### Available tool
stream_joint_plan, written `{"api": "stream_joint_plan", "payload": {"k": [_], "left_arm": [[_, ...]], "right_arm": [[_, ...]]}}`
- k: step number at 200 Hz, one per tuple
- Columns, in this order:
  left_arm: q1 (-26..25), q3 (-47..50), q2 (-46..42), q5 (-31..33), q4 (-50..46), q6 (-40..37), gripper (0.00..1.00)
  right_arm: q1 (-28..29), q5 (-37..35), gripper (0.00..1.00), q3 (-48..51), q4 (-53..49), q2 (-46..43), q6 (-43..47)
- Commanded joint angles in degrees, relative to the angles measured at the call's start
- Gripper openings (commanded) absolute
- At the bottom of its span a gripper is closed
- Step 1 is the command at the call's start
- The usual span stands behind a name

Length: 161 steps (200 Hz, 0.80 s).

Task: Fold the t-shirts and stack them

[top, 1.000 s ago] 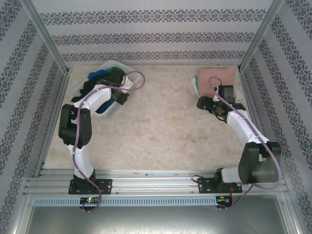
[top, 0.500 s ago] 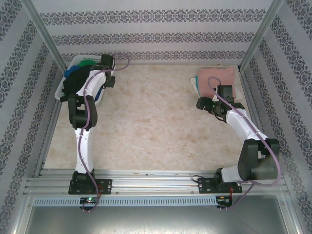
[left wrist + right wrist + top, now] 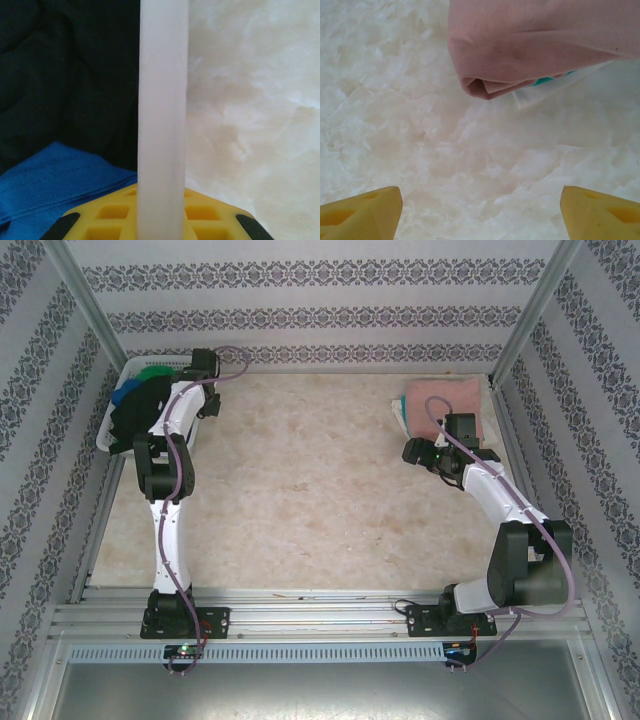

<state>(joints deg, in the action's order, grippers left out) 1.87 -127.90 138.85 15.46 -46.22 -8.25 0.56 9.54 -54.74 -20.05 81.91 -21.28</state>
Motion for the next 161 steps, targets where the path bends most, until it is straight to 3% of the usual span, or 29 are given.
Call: {"api": "stream_joint_plan", "payload": {"k": [1, 31, 51, 77, 111, 161], "left_arm": [[1.91, -1.78, 1.67, 1.37, -3.42, 2.88, 0.08], [1.82, -3.89, 0.87, -0.87, -6.45, 3.19, 0.18], [1.74, -4.94, -1.58, -5.45, -9.48, 2.67, 0.52], [1.82, -4.06, -6.39, -10.03, -10.74, 3.66, 0.66], [2.77, -0.78, -11.41, -9.62, -7.97, 5.11, 0.78], [7.73, -0.16, -10.26, -8.21, -5.28, 10.84, 0.81]], "right_arm": [[0.92, 0.10, 0.82, -1.45, 0.53, 0.09, -0.61], [1.37, 0.04, 0.82, -1.94, 0.14, 0.27, -0.28], [1.47, -0.18, 0.83, -1.80, -0.03, -0.51, 0.05], [1.71, -0.84, 0.83, -1.49, -0.27, -1.41, -0.06], [2.60, -1.67, 0.83, -0.16, -0.08, -3.43, 0.09], [2.61, -1.98, 0.83, 1.49, 1.10, -4.70, 0.58]]}}
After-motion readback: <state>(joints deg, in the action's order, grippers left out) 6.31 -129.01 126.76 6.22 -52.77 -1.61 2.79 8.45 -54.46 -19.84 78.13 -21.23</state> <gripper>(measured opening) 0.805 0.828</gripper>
